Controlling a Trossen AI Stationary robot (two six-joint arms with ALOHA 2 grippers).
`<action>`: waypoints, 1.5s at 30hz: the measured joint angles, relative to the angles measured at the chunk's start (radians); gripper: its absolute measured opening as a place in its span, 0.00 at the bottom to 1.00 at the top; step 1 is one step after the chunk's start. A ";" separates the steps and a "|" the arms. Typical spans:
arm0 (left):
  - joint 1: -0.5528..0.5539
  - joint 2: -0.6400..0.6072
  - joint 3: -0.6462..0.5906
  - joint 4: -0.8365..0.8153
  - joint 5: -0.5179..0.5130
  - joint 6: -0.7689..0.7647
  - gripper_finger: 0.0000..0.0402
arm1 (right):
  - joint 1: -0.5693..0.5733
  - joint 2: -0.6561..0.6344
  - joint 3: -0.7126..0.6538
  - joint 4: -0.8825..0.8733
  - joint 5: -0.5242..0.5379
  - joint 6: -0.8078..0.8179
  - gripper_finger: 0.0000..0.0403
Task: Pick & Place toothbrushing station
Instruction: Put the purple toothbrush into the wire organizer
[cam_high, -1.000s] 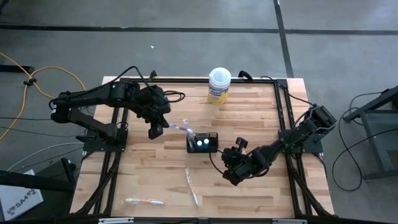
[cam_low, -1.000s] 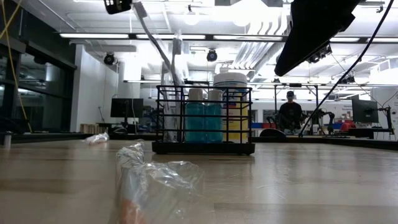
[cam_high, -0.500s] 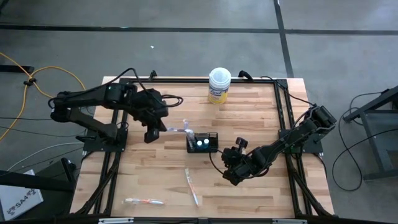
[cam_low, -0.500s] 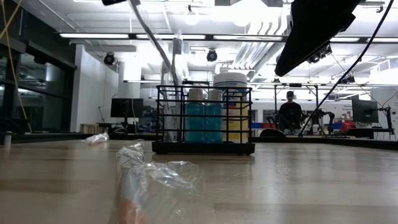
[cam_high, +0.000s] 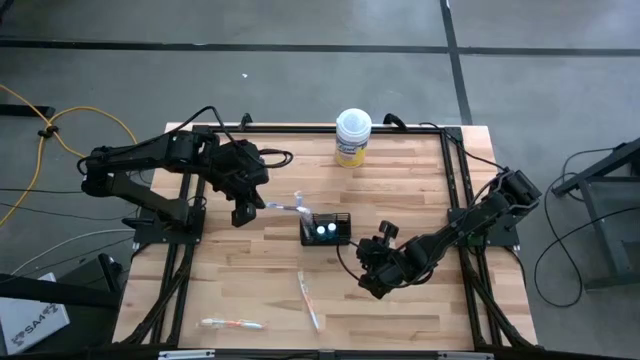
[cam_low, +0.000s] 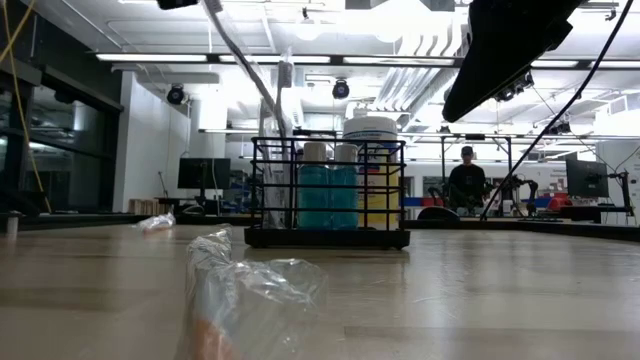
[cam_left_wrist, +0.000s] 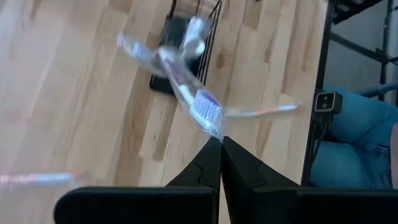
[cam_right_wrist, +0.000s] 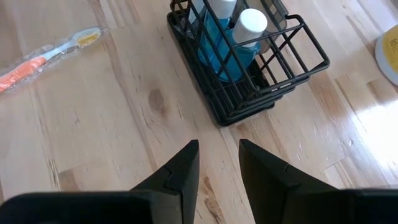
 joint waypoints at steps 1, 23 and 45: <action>-0.002 0.000 0.000 -0.013 0.000 -0.007 0.00 | 0.002 0.000 0.000 0.000 0.001 0.000 0.26; -0.063 0.003 0.047 -0.012 0.022 -0.024 0.00 | 0.021 0.000 0.000 0.019 0.011 0.001 0.26; -0.023 0.059 0.072 -0.062 0.049 0.000 0.00 | 0.021 0.000 0.000 0.043 0.010 0.000 0.26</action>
